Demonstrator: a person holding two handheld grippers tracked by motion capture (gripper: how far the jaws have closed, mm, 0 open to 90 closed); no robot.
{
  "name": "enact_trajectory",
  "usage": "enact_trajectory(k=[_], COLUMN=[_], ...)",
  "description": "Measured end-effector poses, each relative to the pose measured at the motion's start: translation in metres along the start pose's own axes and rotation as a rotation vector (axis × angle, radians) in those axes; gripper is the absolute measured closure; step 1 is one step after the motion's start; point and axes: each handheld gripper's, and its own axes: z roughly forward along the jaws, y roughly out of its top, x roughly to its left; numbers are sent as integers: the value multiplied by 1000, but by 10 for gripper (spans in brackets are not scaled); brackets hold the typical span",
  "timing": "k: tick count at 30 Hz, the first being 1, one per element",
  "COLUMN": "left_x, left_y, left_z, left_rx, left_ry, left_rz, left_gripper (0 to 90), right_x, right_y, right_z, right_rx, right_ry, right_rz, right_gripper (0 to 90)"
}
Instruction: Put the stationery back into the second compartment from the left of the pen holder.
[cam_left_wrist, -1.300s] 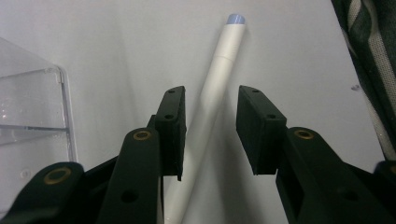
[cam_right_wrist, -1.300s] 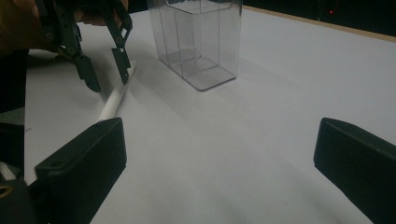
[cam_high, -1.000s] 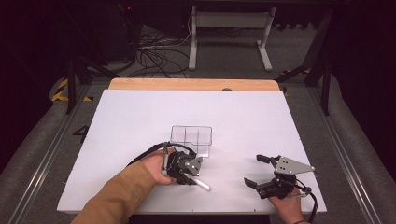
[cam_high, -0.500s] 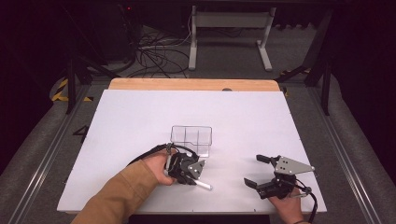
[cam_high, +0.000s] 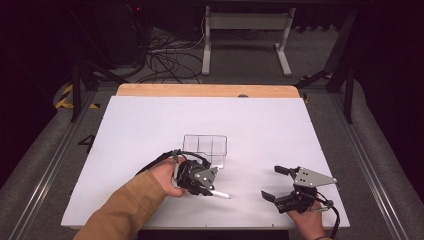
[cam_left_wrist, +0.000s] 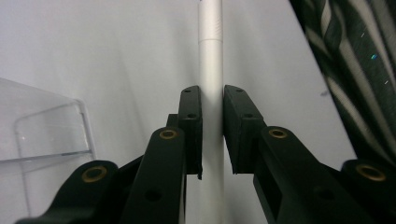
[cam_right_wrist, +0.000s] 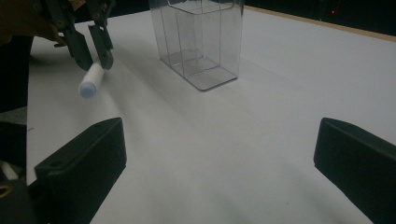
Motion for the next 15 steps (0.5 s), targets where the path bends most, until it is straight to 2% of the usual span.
enact_trajectory(k=[4,8,15], left_x=[0,-1,-2], left_y=[0,0,-1], left_z=[-12,-21,-35], left_rx=[-64,-108,-219], left_ry=[26,34,74], left_rz=[-34,-47,-82], left_gripper=[784,784,784], right_x=[0,0,0], right_y=[0,0,0], right_z=[0,0,0], right_rx=[-1,0,-1], right_ry=[-2,-4,-5], right_rz=[0,0,1], right_gripper=[27,27,27])
